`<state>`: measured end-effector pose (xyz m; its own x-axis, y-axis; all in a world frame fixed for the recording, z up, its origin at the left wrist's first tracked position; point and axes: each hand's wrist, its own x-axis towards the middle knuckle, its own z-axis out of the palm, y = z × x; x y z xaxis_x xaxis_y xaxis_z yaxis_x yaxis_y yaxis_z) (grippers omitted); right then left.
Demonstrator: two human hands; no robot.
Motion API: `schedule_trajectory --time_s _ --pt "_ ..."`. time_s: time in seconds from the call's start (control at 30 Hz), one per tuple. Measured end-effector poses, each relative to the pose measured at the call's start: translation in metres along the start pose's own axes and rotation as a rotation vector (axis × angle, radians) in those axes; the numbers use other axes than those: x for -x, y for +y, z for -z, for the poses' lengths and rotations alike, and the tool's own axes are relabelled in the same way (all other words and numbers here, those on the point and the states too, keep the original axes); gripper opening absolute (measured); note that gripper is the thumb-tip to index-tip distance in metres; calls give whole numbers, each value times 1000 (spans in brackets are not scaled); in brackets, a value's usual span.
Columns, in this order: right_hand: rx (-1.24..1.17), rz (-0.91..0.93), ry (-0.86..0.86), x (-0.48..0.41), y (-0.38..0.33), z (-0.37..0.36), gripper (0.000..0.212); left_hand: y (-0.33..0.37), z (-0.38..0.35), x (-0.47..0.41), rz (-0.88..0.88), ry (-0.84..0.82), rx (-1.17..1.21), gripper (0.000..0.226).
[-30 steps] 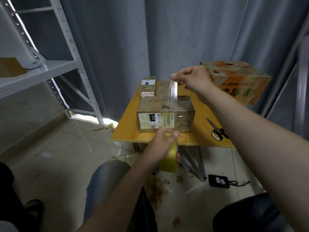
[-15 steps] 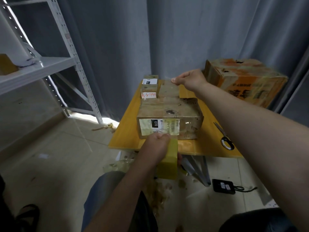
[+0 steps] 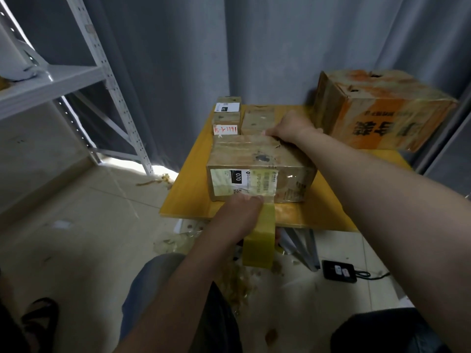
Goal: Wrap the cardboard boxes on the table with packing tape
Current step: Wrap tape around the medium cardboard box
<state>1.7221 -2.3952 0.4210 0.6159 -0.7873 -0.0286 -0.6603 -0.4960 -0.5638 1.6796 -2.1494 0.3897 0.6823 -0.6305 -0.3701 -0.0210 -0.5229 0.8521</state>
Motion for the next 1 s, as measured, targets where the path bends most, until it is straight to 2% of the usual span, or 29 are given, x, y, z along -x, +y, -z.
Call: schedule_trajectory --time_s 0.17,0.27,0.33,0.37,0.43,0.53,0.8,0.83,0.9,0.93,1.0 --pt "133 33 62 5 1 -1 33 -1 -1 3 6 -20 4 31" --pt "144 313 185 11 -1 -3 37 -1 -1 1 -10 -24 -3 26" --pt "121 525 185 14 -3 -5 22 0 -1 0 -12 -16 -12 23" --pt "95 573 138 15 -4 -6 19 0 -1 -2 -10 -21 -16 26" --pt "77 553 4 15 -5 -9 32 -2 -2 -3 -12 -38 -5 28" --pt "122 474 -82 10 -5 -9 50 -5 -4 -3 -11 -39 13 25" --pt "178 425 -99 17 -13 -5 54 -14 -9 -9 -15 0 69 26" --pt "267 458 -61 22 -15 -3 51 -14 -9 -8 -11 6 86 25" --pt "500 510 123 35 -18 1 47 -11 -11 -4 3 5 130 20" --pt "532 527 221 44 -20 2 49 -9 -12 -2 8 -2 148 18" --pt "338 550 338 64 -23 5 44 -7 -14 1 4 -36 209 18"
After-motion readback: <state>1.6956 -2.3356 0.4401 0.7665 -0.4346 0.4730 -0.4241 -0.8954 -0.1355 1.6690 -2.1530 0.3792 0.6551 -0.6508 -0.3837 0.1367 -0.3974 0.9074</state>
